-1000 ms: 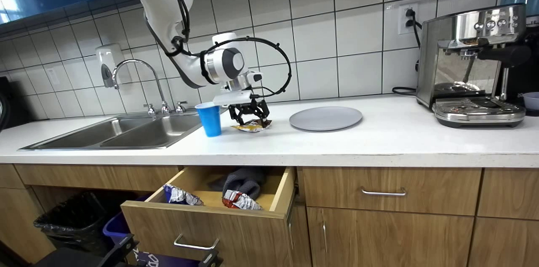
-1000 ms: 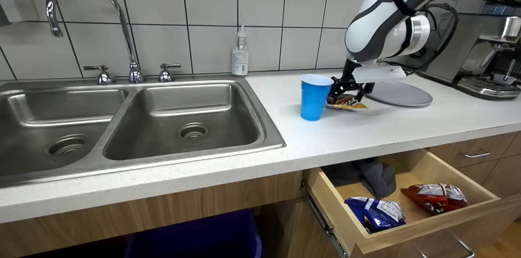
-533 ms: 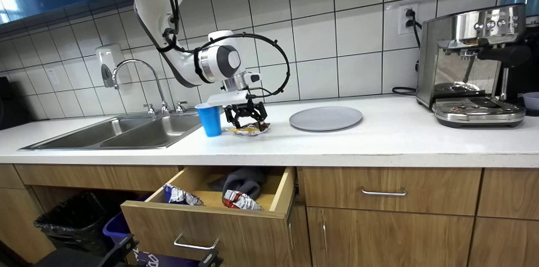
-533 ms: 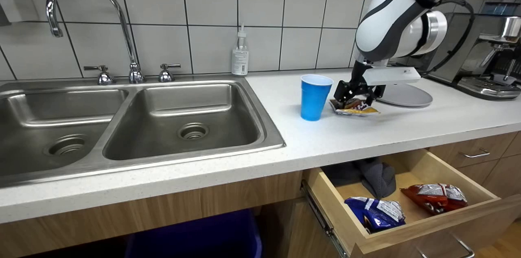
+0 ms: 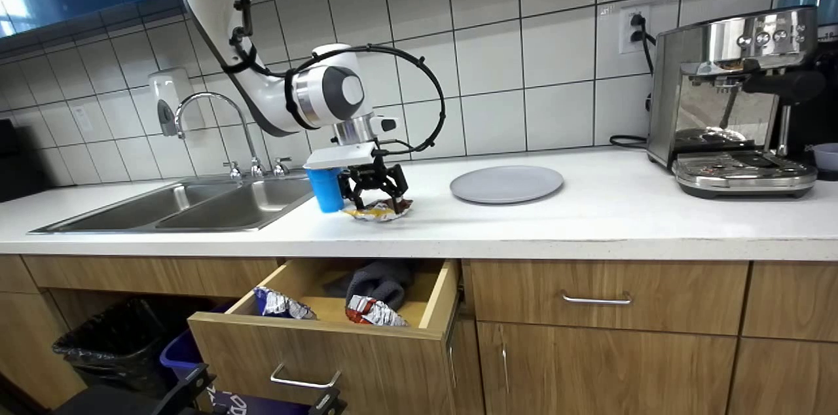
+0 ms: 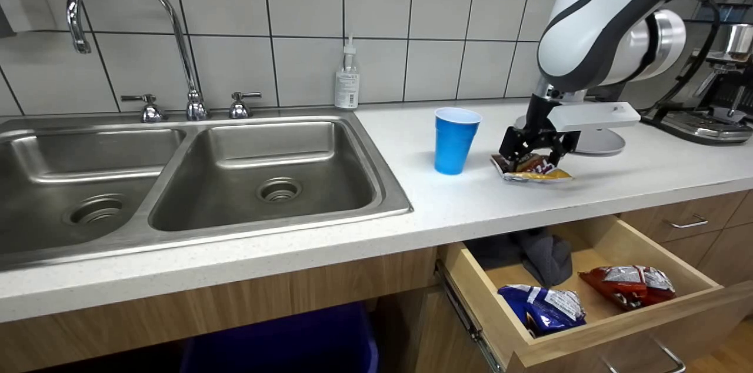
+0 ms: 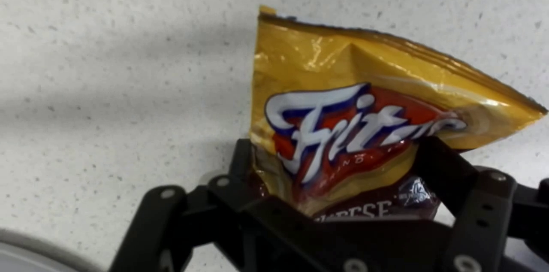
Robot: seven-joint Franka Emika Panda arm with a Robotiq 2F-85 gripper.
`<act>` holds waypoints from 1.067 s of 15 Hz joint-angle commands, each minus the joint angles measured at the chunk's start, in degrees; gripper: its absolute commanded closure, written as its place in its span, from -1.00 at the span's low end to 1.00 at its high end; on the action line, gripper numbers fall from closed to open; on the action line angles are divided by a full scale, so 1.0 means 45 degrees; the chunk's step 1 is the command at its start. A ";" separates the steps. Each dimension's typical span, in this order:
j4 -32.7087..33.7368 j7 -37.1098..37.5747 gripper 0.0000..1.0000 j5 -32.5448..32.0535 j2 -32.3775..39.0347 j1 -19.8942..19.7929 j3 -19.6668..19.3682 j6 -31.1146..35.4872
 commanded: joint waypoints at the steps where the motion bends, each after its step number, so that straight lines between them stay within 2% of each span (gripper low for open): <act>1: -0.1522 0.0132 -1.00 -0.0405 -0.1134 0.0183 -0.0081 0.0137; 6: -0.2895 0.0456 -1.00 -0.0728 -0.2112 0.0485 -0.0080 0.0281; 16: -0.5361 0.0512 -1.00 -0.0657 -0.3991 0.0527 0.0113 0.0244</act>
